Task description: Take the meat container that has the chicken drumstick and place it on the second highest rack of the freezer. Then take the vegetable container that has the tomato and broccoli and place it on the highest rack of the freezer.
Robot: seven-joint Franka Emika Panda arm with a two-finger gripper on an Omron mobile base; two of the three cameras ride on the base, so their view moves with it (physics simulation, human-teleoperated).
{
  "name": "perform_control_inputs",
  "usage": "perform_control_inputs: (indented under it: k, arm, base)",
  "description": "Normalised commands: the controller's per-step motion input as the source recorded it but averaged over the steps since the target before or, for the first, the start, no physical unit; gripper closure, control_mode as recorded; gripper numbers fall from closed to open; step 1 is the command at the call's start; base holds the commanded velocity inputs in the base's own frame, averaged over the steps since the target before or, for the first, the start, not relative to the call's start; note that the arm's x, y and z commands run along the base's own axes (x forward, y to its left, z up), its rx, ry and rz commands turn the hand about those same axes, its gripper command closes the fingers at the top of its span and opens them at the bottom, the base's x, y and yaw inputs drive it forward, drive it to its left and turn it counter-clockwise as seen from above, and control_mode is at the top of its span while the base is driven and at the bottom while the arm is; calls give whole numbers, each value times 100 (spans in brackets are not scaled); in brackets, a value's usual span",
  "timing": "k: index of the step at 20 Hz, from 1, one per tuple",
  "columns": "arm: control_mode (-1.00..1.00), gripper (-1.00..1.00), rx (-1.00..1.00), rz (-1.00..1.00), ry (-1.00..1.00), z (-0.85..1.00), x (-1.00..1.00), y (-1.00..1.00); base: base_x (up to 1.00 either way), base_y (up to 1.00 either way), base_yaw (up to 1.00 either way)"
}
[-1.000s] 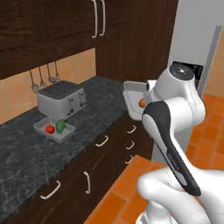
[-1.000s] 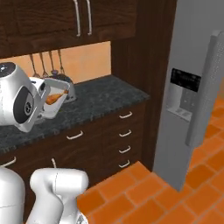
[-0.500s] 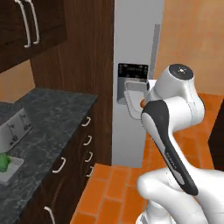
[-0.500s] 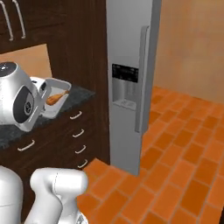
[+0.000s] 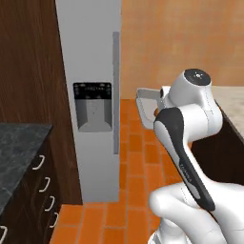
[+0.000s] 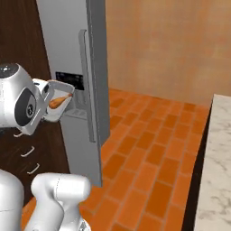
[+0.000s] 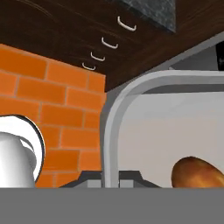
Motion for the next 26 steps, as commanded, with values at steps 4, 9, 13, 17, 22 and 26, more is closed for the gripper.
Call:
perform_control_inputs:
  k: [4,9,13,17,22,26]
  arm:
    - [100,100,0,0,0,0,0,0]
    - [100,100,0,0,0,0,0,0]
    - [100,100,0,0,0,0,0,0]
    - [100,100,0,0,0,0,0,0]
    - [100,100,0,0,0,0,0,0]
    - [100,100,0,0,0,0,0,0]
  base:
    - [72,-94,-27]
    - [80,-65,-31]
    - [96,-46,-27]
    - [100,-10,-28]
    - [100,-8,-15]
    - [100,0,-2]
